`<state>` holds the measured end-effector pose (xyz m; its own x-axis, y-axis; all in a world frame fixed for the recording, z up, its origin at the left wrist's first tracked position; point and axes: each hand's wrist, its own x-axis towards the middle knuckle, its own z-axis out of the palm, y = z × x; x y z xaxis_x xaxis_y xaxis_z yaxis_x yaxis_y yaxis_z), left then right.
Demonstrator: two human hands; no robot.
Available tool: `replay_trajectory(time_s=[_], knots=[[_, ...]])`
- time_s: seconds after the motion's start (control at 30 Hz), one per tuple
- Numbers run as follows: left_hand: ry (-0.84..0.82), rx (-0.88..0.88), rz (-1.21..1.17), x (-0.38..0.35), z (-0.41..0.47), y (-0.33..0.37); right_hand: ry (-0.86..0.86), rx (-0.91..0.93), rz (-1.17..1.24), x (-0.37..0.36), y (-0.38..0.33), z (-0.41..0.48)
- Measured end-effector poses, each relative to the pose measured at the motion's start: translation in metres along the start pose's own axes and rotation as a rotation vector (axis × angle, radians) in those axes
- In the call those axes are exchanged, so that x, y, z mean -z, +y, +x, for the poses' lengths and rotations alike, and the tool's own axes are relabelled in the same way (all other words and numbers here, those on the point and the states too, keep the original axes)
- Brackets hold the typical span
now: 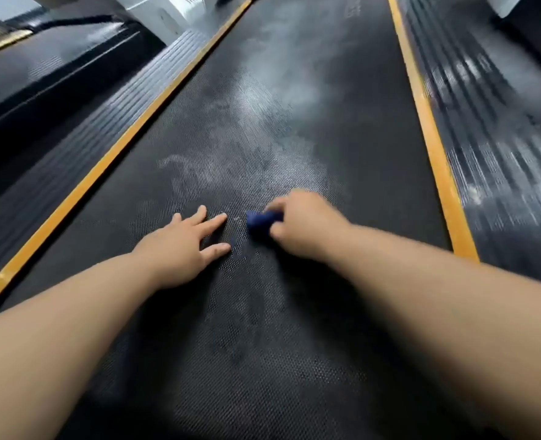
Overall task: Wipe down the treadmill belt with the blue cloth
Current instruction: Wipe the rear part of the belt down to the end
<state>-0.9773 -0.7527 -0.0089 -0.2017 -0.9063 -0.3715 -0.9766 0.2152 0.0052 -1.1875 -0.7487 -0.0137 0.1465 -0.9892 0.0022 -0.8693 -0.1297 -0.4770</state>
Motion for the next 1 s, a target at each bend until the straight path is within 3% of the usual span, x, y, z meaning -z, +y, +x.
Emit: replay_trajectory(time_s=[0.07,0.13,0.23,0.37,0.43,0.6,0.67,0.77,0.9,1.0], knots=[[-0.01,-0.008,-0.001,0.003,0.0,-0.003,0.131,-0.214,-0.027,0.01,0.022,0.029],[-0.011,-0.028,0.014,0.008,0.0,-0.009,0.163,-0.29,-0.117,0.013,0.028,0.042],[-0.027,-0.022,0.02,0.009,0.0,-0.015,0.13,-0.214,-0.087,0.001,0.005,0.025],[0.008,0.055,0.029,0.008,-0.002,-0.013,0.04,0.077,-0.007,-0.03,-0.043,-0.022],[0.012,0.056,0.032,0.01,-0.001,-0.011,0.001,0.108,-0.041,-0.026,-0.044,-0.014],[0.027,0.047,0.003,0.009,-0.001,-0.019,0.095,-0.203,-0.206,0.007,0.005,0.05],[0.029,0.045,-0.005,0.008,-0.001,-0.021,0.119,-0.25,-0.19,0.007,0.007,0.054],[0.039,0.058,-0.031,0.005,-0.002,-0.02,0.134,-0.173,-0.09,-0.011,-0.023,0.031],[0.072,0.067,-0.069,0.003,-0.001,-0.02,0.073,0.138,-0.045,-0.043,-0.059,-0.011],[0.062,0.069,-0.109,0.003,0.002,-0.021,0.02,0.112,-0.093,-0.03,-0.04,0.017]])
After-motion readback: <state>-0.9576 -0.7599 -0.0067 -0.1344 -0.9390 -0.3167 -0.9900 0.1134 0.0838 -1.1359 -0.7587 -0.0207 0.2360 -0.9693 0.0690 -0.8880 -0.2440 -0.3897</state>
